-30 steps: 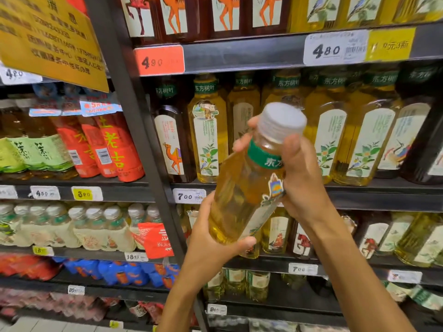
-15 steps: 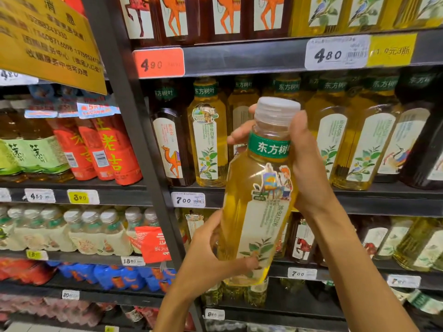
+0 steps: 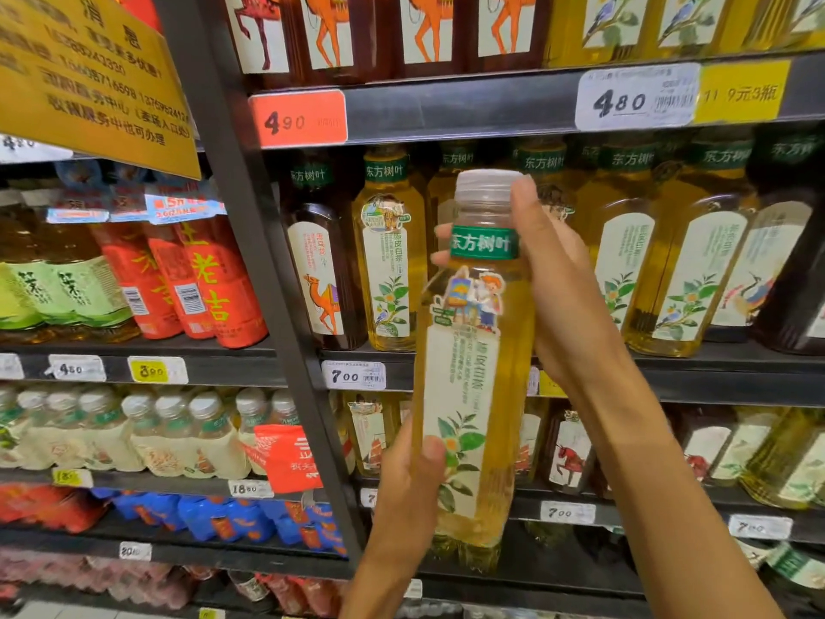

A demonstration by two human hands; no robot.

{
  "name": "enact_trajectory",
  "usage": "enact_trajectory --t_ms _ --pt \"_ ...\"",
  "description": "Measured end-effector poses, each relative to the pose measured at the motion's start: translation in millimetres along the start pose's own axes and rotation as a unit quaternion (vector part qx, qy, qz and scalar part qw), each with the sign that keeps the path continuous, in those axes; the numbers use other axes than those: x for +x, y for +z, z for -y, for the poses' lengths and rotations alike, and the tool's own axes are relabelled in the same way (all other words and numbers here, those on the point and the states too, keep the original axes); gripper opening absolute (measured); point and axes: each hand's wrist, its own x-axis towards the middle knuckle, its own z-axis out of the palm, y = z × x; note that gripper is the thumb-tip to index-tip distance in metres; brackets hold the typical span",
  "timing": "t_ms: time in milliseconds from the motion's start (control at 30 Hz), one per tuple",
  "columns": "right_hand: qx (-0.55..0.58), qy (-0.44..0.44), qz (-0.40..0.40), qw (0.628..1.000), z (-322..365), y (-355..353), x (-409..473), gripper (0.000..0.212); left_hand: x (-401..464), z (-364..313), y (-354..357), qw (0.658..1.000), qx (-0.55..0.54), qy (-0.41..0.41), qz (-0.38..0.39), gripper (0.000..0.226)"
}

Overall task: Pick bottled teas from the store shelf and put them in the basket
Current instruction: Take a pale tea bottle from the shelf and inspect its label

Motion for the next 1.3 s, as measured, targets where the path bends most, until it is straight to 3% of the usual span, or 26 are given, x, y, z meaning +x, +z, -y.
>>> enact_trajectory --t_ms 100,233,367,467,600,733,900,1000,1067,1200,1300 --pt "-0.010 0.020 0.030 0.999 -5.1 -12.7 4.6 0.040 -1.6 9.0 -2.5 0.988 -0.132 -0.086 -0.001 0.092" --pt "0.142 0.057 0.082 0.985 -14.8 -12.3 2.7 0.053 -1.3 8.0 -2.6 0.970 -0.199 -0.133 0.039 0.070" --pt "0.220 0.081 0.068 0.970 -11.8 -8.5 0.1 0.046 4.2 3.6 -4.0 0.981 -0.110 -0.153 0.035 0.073" --pt "0.106 0.043 -0.023 0.993 -12.2 -8.0 -2.3 0.035 13.9 -7.3 -10.1 0.995 -0.020 -0.087 0.036 0.087" --pt "0.007 0.008 -0.077 0.997 -10.0 3.5 -8.3 0.025 12.9 -16.8 -1.9 0.996 0.058 -0.022 0.067 0.055" --pt "-0.007 0.027 -0.021 0.999 -5.2 -8.2 -2.7 0.029 10.9 -11.0 -2.8 0.997 0.026 -0.042 0.054 0.064" --pt "0.158 0.102 0.120 0.975 -8.6 -9.1 6.6 0.050 4.0 -16.1 -5.3 0.984 -0.080 -0.118 0.107 0.060" --pt "0.218 0.109 0.145 0.959 -10.2 -3.8 6.1 0.049 5.6 -12.1 -3.8 0.986 -0.082 -0.111 0.098 0.072" --pt "0.200 0.085 0.119 0.969 -8.4 -5.4 2.4 0.045 8.8 -14.4 -6.2 0.991 -0.049 -0.097 0.077 0.066" --pt "0.058 -0.002 -0.005 0.998 -4.3 -4.6 -4.0 0.025 11.0 -17.7 -9.5 0.997 0.022 -0.031 0.065 0.056" --pt "0.006 0.022 -0.079 0.997 -3.2 -2.0 -2.7 0.025 8.2 -21.5 -1.9 0.996 0.039 -0.004 0.077 0.046"
